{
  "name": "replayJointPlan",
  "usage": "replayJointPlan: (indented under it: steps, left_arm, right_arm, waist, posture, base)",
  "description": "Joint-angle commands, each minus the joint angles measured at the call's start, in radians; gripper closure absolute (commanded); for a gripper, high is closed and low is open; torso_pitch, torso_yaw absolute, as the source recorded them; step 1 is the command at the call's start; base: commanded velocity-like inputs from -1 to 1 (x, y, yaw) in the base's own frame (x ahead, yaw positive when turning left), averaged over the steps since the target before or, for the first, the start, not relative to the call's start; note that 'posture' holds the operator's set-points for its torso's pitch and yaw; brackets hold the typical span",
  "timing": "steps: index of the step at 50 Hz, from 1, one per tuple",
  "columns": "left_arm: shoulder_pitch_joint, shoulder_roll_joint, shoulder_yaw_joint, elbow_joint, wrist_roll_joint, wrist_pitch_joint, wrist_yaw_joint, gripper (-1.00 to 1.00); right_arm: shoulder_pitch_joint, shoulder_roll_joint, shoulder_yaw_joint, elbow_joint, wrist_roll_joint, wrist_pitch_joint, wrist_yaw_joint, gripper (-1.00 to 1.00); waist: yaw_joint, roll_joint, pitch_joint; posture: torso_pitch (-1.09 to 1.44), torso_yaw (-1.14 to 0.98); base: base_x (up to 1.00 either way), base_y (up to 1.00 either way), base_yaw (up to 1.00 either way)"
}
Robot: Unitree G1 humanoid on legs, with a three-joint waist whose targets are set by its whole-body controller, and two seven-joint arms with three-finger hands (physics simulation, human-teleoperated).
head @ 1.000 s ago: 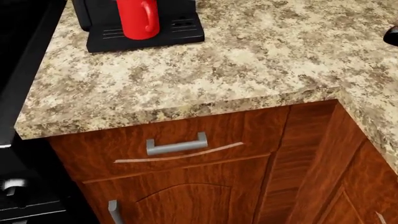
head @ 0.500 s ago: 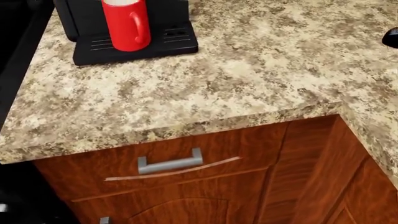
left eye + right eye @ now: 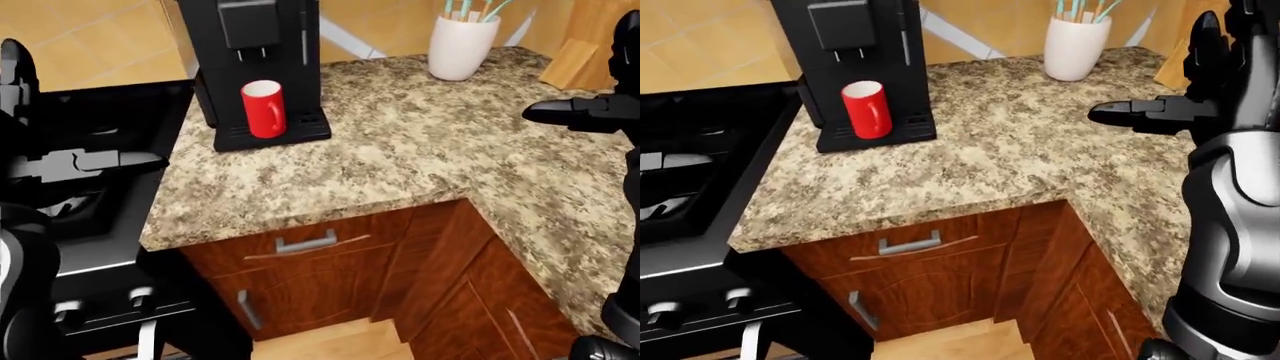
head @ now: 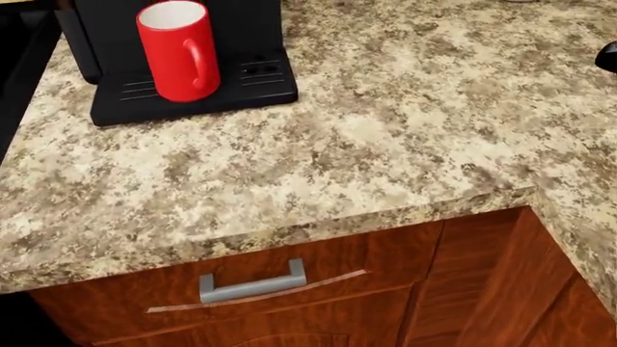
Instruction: Pick the mug from under the coffee machine dispenser and place it on the counter.
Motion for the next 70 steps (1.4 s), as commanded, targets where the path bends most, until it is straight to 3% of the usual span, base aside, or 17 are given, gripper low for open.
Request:
replayJointPlan:
  steps: [1, 2, 8, 12, 15, 16, 18, 25, 28, 29, 30, 34, 38, 40, 41, 65, 70]
  left_arm:
    - [-0.017, 0.015, 0.012, -0.013, 0.006, -0.021, 0.006, -1.0]
    - [-0.018, 0.016, 0.012, -0.012, 0.006, -0.02, 0.006, -1.0]
    - [-0.022, 0.017, 0.012, -0.011, 0.005, -0.018, 0.008, -1.0]
    - [-0.02, 0.017, 0.011, -0.01, 0.006, -0.02, 0.007, -1.0]
    - [-0.018, 0.017, 0.014, -0.011, 0.005, -0.021, 0.006, -1.0]
    - [-0.017, 0.017, 0.014, -0.011, 0.005, -0.021, 0.006, -1.0]
    - [-0.016, 0.016, 0.015, -0.011, 0.005, -0.021, 0.006, -1.0]
    - [-0.015, 0.016, 0.014, -0.008, 0.006, -0.025, 0.004, -1.0]
    - [-0.014, 0.015, 0.014, -0.008, 0.006, -0.025, 0.004, -1.0]
    - [-0.013, 0.015, 0.014, -0.008, 0.007, -0.025, 0.004, -1.0]
    - [-0.013, 0.015, 0.014, -0.009, 0.007, -0.025, 0.004, -1.0]
    - [-0.013, 0.015, 0.016, -0.009, 0.007, -0.025, 0.004, -1.0]
    - [-0.015, 0.016, 0.015, -0.009, 0.007, -0.025, 0.004, -1.0]
    - [-0.016, 0.017, 0.017, -0.009, 0.005, -0.023, 0.004, -1.0]
    - [-0.017, 0.018, 0.017, -0.01, 0.004, -0.021, 0.005, -1.0]
    - [-0.02, 0.026, 0.018, -0.011, -0.005, -0.016, 0.011, -1.0]
    - [-0.02, 0.023, 0.017, -0.016, -0.003, -0.012, 0.008, -1.0]
  right_arm:
    - [-0.024, -0.014, -0.006, -0.023, 0.001, -0.026, 0.001, -1.0]
    - [-0.025, -0.015, -0.006, -0.025, 0.003, -0.023, 0.001, -1.0]
    - [-0.029, -0.019, -0.007, -0.022, 0.006, -0.022, 0.0, -1.0]
    - [-0.027, -0.019, -0.008, -0.022, 0.006, -0.024, 0.0, -1.0]
    - [-0.024, -0.017, -0.006, -0.023, 0.005, -0.026, 0.0, -1.0]
    - [-0.024, -0.017, -0.006, -0.024, 0.005, -0.026, 0.0, -1.0]
    - [-0.024, -0.017, -0.006, -0.026, 0.005, -0.024, -0.001, -1.0]
    - [-0.023, -0.015, -0.006, -0.024, 0.003, -0.026, 0.0, -1.0]
    - [-0.024, -0.016, -0.006, -0.025, 0.003, -0.025, -0.001, -1.0]
    - [-0.024, -0.016, -0.006, -0.025, 0.003, -0.025, 0.0, -1.0]
    - [-0.024, -0.016, -0.006, -0.025, 0.002, -0.026, -0.001, -1.0]
    - [-0.024, -0.016, -0.006, -0.026, 0.002, -0.024, -0.001, -1.0]
    - [-0.03, -0.017, -0.004, -0.018, -0.005, -0.029, -0.007, -1.0]
    - [-0.032, -0.018, -0.005, -0.005, -0.009, -0.037, -0.009, -1.0]
    - [-0.031, -0.018, -0.005, -0.005, -0.009, -0.037, -0.009, -1.0]
    - [-0.062, -0.018, -0.015, 0.014, 0.046, 0.013, -0.058, -1.0]
    - [-0.042, -0.001, 0.05, 0.072, -0.135, -0.057, -0.101, -1.0]
  waist:
    - [0.001, 0.006, -0.019]
    - [-0.002, 0.039, -0.031]
    - [0.009, 0.005, -0.031]
    - [0.014, -0.036, -0.022]
    - [0.017, -0.116, -0.038]
    - [0.007, -0.074, -0.027]
    - [0.008, -0.088, -0.026]
    - [0.003, -0.021, -0.013]
    - [0.0, 0.066, -0.041]
    - [0.009, 0.015, -0.026]
    - [0.004, 0.034, -0.024]
    - [0.011, 0.004, -0.033]
    - [0.02, -0.051, -0.003]
    - [0.035, -0.099, -0.021]
    - [0.033, -0.065, -0.006]
    - [0.013, -0.043, -0.021]
    - [0.013, -0.043, -0.018]
  posture:
    - [0.0, 0.0]
    - [0.0, 0.0]
    - [0.0, 0.0]
    - [0.0, 0.0]
    - [0.0, 0.0]
    - [0.0, 0.0]
    - [0.0, 0.0]
    - [0.0, 0.0]
    - [0.0, 0.0]
    - [0.0, 0.0]
    - [0.0, 0.0]
    - [0.0, 0.0]
    - [0.0, 0.0]
    - [0.0, 0.0]
    - [0.0, 0.0]
    - [0.0, 0.0]
    - [0.0, 0.0]
  base:
    - [0.1, 0.0, 0.0]
    - [0.11, 0.0, 0.0]
    - [0.11, 0.0, 0.0]
    - [0.11, 0.0, 0.0]
    - [0.11, 0.0, 0.0]
    - [0.1, 0.0, 0.0]
    - [0.1, 0.0, 0.0]
    - [0.11, 0.0, 0.0]
    - [0.1, 0.0, 0.0]
    - [0.12, 0.0, 0.0]
    - [0.1, 0.0, 0.0]
    - [0.11, 0.0, 0.0]
    - [0.09, 0.0, 0.0]
    - [0.0, 0.0, 0.0]
    - [0.0, 0.0, 0.0]
    - [0.0, 0.0, 0.0]
    - [0.0, 0.0, 0.0]
